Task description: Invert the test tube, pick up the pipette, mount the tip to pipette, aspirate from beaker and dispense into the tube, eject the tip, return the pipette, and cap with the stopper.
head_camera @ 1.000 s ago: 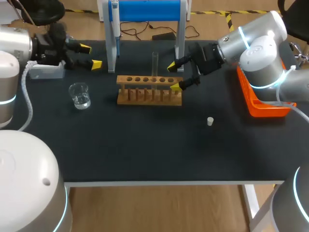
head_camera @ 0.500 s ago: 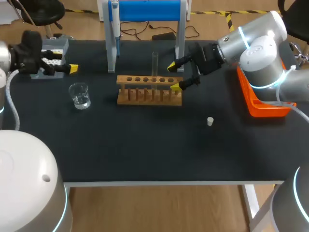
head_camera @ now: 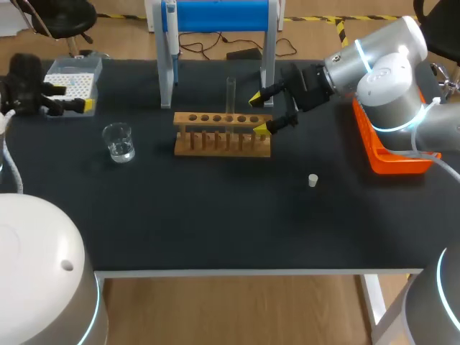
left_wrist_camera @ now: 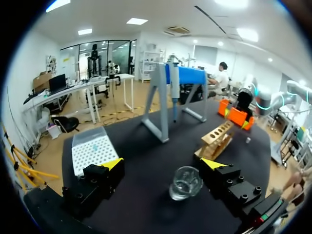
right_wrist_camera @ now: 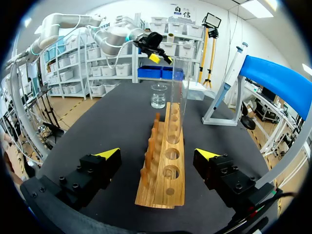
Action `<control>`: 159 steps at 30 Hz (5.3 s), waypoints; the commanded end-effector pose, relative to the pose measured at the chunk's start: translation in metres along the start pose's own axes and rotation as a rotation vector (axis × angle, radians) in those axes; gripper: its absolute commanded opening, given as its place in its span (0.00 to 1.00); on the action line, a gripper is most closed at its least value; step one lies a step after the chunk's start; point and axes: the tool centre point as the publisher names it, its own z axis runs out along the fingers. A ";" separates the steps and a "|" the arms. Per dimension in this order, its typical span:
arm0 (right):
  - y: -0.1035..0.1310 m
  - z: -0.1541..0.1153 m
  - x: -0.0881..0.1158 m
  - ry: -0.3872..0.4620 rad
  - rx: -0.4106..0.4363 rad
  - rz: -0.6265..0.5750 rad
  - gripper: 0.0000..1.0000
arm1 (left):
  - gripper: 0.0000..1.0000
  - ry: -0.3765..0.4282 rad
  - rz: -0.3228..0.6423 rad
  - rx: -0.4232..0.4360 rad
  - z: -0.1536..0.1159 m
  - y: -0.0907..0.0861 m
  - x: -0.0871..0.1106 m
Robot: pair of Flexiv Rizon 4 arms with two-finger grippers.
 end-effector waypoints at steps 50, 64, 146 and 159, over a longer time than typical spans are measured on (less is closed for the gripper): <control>-0.001 0.000 0.000 0.000 -0.001 -0.001 1.00 | 1.00 -0.197 -0.043 -0.058 0.000 0.004 -0.090; -0.001 0.000 0.000 0.000 -0.001 -0.001 1.00 | 1.00 -0.238 -0.114 -0.061 0.036 -0.001 -0.110; -0.001 0.000 0.000 0.000 -0.001 -0.001 1.00 | 0.48 -0.426 -0.236 -0.144 0.127 0.002 -0.163; -0.001 0.000 0.000 0.000 -0.001 -0.001 1.00 | 0.44 -0.433 -0.241 -0.160 0.129 0.005 -0.164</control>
